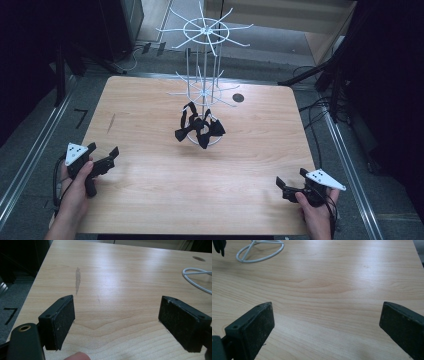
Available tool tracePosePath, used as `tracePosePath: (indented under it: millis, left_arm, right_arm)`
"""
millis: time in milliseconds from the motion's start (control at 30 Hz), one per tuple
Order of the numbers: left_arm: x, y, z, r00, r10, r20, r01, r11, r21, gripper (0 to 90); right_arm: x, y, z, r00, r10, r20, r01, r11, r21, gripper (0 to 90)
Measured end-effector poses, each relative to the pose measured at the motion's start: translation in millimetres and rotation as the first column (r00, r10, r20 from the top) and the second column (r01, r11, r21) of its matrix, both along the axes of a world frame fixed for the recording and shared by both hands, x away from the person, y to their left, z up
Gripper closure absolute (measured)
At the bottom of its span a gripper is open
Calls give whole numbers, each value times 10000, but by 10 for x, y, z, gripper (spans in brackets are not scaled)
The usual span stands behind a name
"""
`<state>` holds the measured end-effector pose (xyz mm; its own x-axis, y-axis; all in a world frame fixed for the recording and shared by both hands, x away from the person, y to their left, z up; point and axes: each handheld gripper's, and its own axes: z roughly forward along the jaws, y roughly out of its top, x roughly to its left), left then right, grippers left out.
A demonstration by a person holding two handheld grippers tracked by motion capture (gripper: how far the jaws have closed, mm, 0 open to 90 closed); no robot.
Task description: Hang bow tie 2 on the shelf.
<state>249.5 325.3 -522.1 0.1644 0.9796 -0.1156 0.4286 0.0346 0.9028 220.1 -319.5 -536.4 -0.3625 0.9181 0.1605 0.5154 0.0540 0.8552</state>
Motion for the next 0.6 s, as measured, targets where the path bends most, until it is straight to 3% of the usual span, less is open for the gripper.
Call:
tracePosePath:
  millis: [600]
  left_arm:
    - [0,5,0,10000,-16,-42,16,10000,-16,143]
  right_arm:
    - [-75,-261,-58,9971,-766,51,764,9968,230,44]
